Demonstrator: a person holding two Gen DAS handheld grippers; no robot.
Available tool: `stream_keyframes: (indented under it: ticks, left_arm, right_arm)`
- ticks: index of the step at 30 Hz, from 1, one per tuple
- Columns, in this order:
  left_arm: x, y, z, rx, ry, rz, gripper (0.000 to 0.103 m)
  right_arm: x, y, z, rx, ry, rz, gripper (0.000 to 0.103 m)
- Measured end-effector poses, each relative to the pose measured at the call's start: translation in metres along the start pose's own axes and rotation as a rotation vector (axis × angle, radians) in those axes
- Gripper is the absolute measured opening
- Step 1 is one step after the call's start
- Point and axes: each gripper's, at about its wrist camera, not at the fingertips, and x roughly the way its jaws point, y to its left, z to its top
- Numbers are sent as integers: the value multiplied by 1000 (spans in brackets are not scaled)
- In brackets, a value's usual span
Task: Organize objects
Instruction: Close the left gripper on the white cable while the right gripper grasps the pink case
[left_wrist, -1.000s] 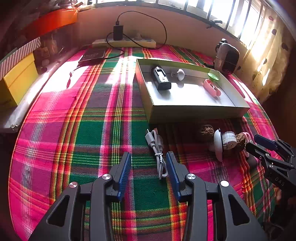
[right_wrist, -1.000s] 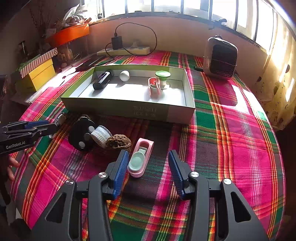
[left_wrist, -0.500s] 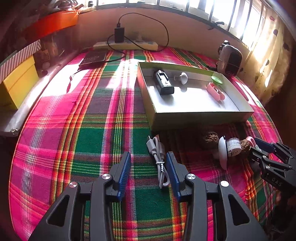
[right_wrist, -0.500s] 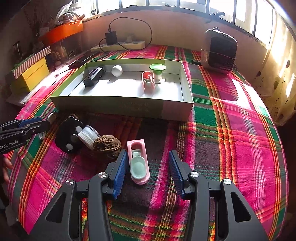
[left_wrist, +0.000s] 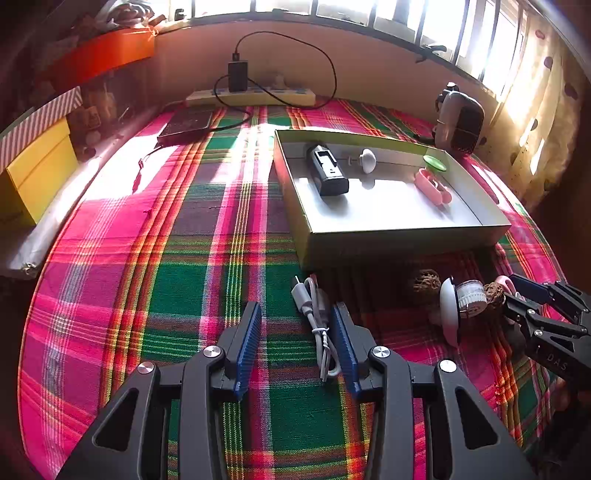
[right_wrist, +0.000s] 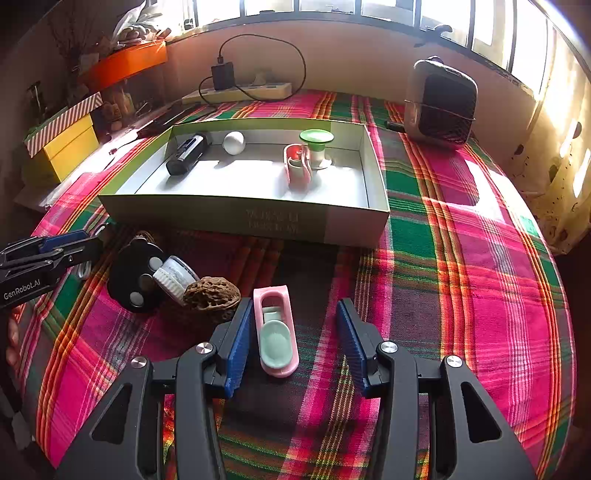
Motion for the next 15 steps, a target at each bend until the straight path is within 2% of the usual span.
stream_keyframes:
  ticks: [5, 10, 12, 15]
  left_arm:
    - [0, 1, 0, -6, -7, 0, 34]
    - [-1, 7, 0, -17, -9, 3, 23]
    - [-1, 9, 0, -19, -10, 4, 19]
    - [-1, 10, 0, -21, -11, 3, 17]
  right_arm:
    - [0, 0, 0, 0, 0, 0, 46]
    - [0, 1, 0, -2, -1, 0, 45]
    - [-1, 2, -1, -8, -3, 5, 38]
    - [-1, 5, -1, -18, -4, 3, 36]
